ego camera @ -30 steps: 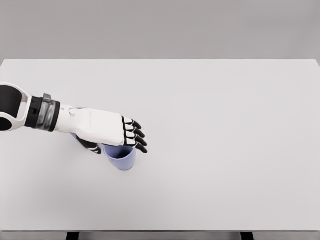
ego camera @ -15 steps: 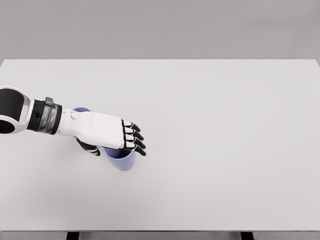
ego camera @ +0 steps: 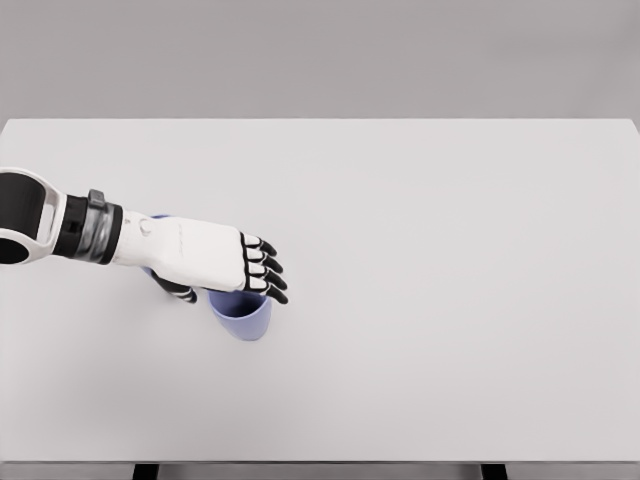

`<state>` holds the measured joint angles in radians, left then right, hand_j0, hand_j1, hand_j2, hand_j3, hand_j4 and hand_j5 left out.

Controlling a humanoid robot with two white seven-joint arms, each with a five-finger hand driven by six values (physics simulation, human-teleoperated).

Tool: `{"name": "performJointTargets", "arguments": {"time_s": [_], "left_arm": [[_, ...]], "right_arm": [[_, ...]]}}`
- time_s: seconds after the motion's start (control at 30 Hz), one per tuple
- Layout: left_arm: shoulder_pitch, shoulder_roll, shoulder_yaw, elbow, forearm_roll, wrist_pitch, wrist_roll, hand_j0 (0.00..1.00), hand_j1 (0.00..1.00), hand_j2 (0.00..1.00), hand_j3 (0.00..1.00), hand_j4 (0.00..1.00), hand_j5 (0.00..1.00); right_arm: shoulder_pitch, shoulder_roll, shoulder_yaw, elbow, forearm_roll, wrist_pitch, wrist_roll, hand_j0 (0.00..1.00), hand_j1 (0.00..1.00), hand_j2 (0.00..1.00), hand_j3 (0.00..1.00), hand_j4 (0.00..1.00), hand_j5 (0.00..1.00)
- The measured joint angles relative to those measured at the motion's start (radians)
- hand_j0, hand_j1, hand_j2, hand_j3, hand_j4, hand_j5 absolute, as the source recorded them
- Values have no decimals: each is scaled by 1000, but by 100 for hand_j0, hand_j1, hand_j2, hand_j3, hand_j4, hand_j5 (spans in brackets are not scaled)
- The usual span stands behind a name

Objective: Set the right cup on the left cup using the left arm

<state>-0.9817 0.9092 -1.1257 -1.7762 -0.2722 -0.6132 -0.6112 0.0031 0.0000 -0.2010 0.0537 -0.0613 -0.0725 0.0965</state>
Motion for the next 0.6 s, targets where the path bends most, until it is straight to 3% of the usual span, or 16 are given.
{"name": "performJointTargets", "arguments": {"time_s": [0.6], "left_arm": [[8, -38, 2, 1, -37, 0, 0, 95, 95, 95, 95, 95, 95]], "right_arm": [[0, 0, 0, 0, 0, 0, 0, 100, 100, 100, 100, 100, 100]]}}
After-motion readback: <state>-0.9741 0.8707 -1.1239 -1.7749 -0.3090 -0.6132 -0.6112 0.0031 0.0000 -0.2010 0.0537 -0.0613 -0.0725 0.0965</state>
